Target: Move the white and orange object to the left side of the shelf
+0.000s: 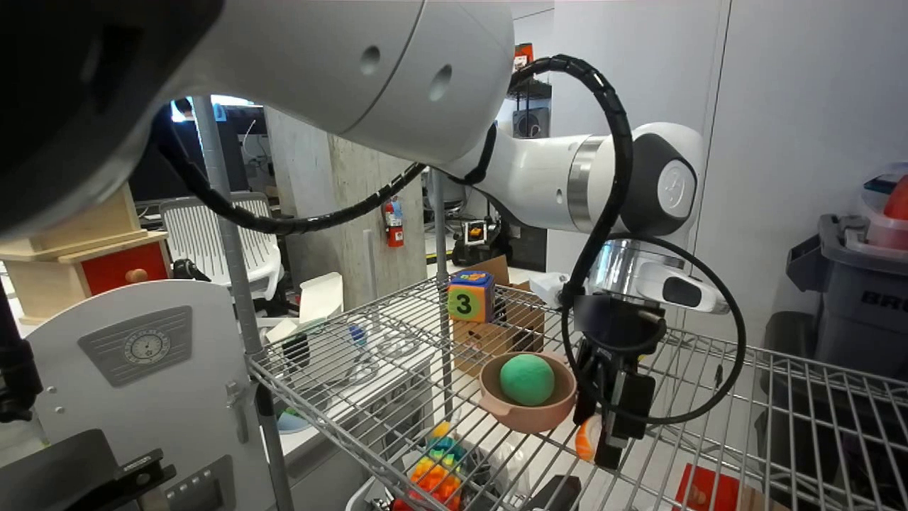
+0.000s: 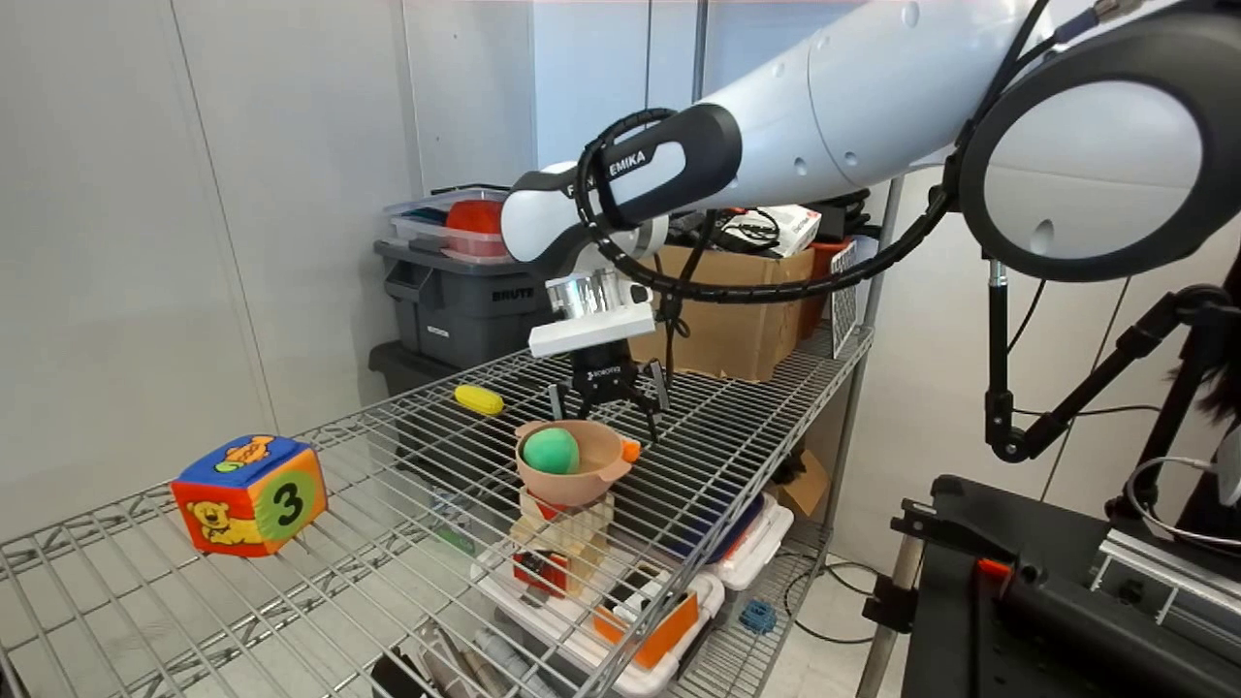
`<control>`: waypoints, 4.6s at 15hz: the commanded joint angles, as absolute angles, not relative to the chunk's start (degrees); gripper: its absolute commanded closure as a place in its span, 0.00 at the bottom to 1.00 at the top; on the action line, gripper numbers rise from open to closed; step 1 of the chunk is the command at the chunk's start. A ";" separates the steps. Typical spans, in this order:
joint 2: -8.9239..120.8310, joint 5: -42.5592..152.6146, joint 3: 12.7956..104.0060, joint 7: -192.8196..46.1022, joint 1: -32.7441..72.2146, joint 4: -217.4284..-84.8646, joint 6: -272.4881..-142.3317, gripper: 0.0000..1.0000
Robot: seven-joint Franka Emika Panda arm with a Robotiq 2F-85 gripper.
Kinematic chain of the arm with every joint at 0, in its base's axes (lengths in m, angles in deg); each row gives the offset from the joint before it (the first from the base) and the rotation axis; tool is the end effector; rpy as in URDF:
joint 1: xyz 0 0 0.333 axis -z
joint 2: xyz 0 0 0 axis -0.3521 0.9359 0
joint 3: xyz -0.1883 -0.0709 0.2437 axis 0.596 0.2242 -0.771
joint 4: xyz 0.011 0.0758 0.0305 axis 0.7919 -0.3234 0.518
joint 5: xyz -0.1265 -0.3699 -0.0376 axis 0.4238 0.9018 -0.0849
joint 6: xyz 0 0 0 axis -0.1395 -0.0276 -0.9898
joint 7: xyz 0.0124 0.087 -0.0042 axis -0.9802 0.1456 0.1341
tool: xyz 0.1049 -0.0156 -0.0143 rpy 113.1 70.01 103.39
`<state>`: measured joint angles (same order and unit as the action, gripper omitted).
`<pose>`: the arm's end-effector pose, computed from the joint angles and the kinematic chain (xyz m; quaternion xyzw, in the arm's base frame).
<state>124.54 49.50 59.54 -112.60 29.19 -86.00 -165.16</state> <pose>0.7426 -0.1359 0.0791 0.8761 -0.4495 -0.1586 0.0722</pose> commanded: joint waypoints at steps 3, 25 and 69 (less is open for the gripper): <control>124.84 49.27 59.33 -114.38 29.38 -85.92 -166.93 0.57; 115.83 49.15 57.16 -105.18 26.26 -84.02 -164.20 0.63; 120.89 55.01 58.35 -98.24 9.81 -85.13 -157.65 0.00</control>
<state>122.55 54.34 58.22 -102.32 9.31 -84.27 -159.93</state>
